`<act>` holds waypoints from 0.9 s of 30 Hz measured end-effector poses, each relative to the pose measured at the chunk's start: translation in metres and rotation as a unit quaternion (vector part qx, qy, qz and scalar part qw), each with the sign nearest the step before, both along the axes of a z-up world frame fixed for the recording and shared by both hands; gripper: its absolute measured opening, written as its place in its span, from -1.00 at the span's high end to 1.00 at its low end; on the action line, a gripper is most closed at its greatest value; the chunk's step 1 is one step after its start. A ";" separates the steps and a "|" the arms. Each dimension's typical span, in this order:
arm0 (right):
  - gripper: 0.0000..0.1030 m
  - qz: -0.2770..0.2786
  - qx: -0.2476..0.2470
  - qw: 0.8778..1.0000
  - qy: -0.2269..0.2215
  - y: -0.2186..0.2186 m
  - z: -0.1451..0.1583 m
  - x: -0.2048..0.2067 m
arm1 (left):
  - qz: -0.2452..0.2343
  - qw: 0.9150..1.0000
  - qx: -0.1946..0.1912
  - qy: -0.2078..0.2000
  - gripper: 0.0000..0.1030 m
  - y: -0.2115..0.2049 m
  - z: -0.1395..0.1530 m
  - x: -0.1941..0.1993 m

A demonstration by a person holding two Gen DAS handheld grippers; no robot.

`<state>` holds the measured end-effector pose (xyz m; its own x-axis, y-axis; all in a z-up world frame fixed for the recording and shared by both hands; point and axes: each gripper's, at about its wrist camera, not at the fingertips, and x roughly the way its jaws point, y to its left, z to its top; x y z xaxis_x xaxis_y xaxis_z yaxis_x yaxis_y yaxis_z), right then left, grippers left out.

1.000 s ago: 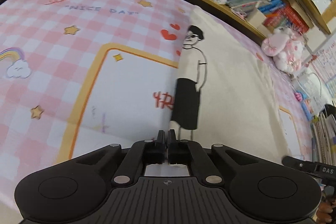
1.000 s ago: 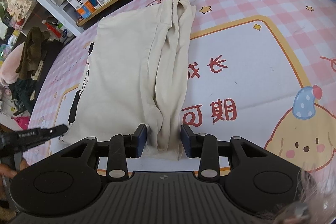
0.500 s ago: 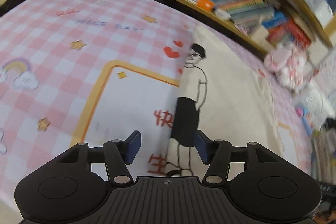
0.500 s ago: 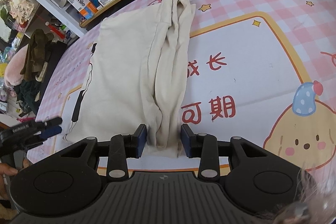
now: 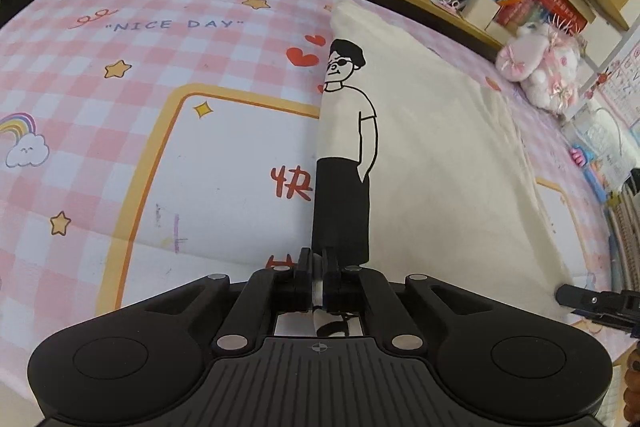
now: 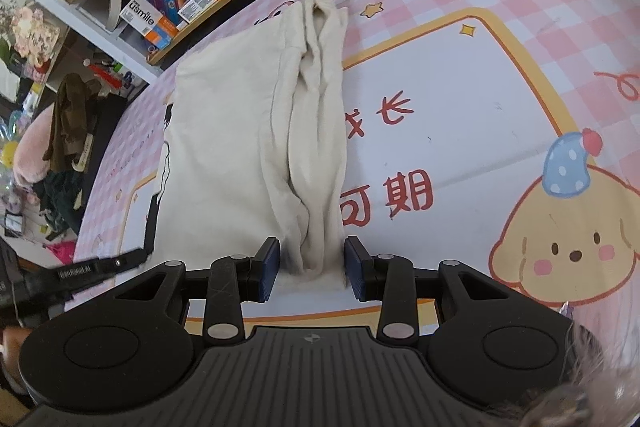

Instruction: Fold clothes

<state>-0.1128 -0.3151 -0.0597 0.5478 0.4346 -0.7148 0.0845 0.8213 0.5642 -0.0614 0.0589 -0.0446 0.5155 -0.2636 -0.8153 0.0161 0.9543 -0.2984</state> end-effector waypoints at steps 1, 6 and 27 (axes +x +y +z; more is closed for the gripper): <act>0.34 -0.001 0.002 1.000 0.002 -0.001 0.000 0.001 | 0.003 1.000 0.005 -0.001 0.84 0.000 0.001 0.000; 0.33 0.001 -0.004 1.000 0.005 0.001 0.002 0.002 | -0.004 0.997 0.054 -0.046 0.83 -0.012 0.021 -0.011; 0.77 -0.025 0.111 0.994 0.001 -0.011 0.037 0.012 | -0.278 0.897 0.281 -0.196 -0.57 -0.136 0.000 -0.072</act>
